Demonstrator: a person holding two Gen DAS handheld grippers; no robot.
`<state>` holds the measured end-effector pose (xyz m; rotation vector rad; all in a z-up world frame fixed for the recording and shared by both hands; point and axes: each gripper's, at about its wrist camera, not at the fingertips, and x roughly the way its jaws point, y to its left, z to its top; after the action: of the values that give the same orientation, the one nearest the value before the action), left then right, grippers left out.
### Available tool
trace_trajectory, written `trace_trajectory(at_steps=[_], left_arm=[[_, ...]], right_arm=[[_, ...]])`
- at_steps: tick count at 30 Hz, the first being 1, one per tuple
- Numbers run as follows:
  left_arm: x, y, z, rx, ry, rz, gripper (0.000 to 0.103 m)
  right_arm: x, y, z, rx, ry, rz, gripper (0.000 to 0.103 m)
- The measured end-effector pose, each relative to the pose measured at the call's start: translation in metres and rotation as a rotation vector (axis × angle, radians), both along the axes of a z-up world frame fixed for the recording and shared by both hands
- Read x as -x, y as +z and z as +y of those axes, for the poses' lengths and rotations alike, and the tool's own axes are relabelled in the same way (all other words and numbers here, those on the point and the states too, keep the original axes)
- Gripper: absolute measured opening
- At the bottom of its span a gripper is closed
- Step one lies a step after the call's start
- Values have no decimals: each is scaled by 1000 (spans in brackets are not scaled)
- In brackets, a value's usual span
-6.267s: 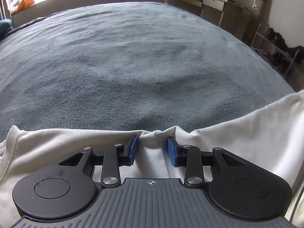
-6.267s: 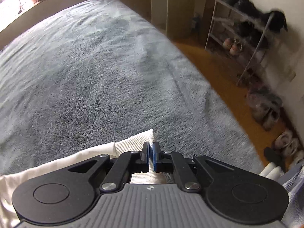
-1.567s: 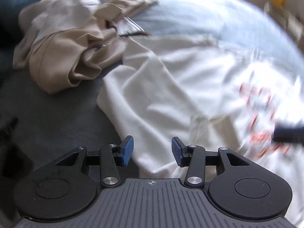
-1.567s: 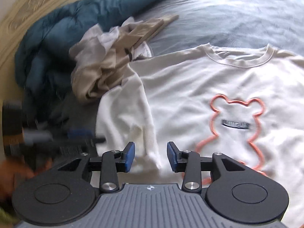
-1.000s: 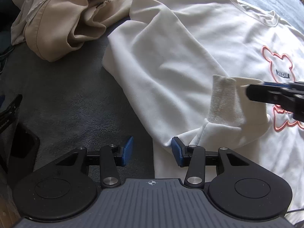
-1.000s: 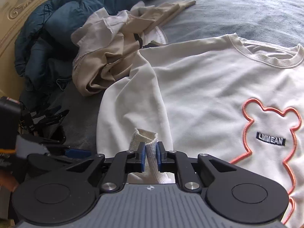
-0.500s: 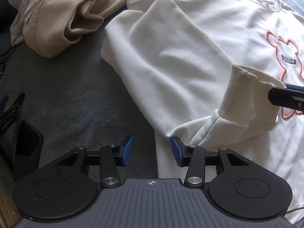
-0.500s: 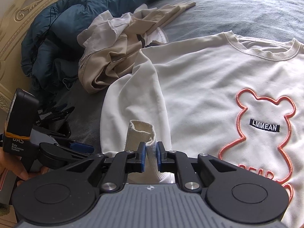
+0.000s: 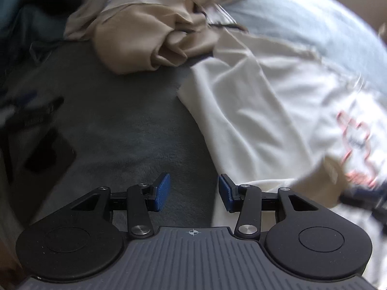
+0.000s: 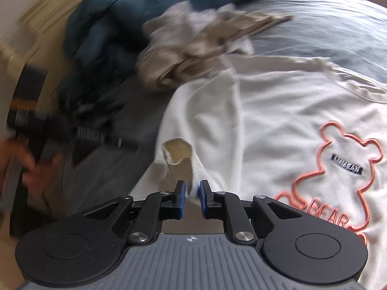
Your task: Fold clothes
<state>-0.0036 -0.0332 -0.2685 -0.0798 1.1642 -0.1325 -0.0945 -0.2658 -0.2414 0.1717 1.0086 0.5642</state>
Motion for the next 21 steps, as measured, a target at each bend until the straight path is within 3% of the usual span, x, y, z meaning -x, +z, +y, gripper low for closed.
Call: trace_trajectory(at_steps=[2,4,8,11,14,21], left_arm=[[4,3,7,90,30,1,45],[6,3,9,192,48,8,52],[14,11,1,249,36,-34,75],[19,16,-3,283,17,-85,101],[17,16,-1,346,34,-90,103],[6,10,23,383,72,-104,103]], right_arm=[[11,-1,6,38,61,31,28],[20,0,6,45,79,49,34],[30,2,-16,-67,-39,85,39],[28,-2,-34,-137,-162,117,42],[23,-6,-41,-165,-237,141,42],[-5,0,-38,-166,-346,143,42]])
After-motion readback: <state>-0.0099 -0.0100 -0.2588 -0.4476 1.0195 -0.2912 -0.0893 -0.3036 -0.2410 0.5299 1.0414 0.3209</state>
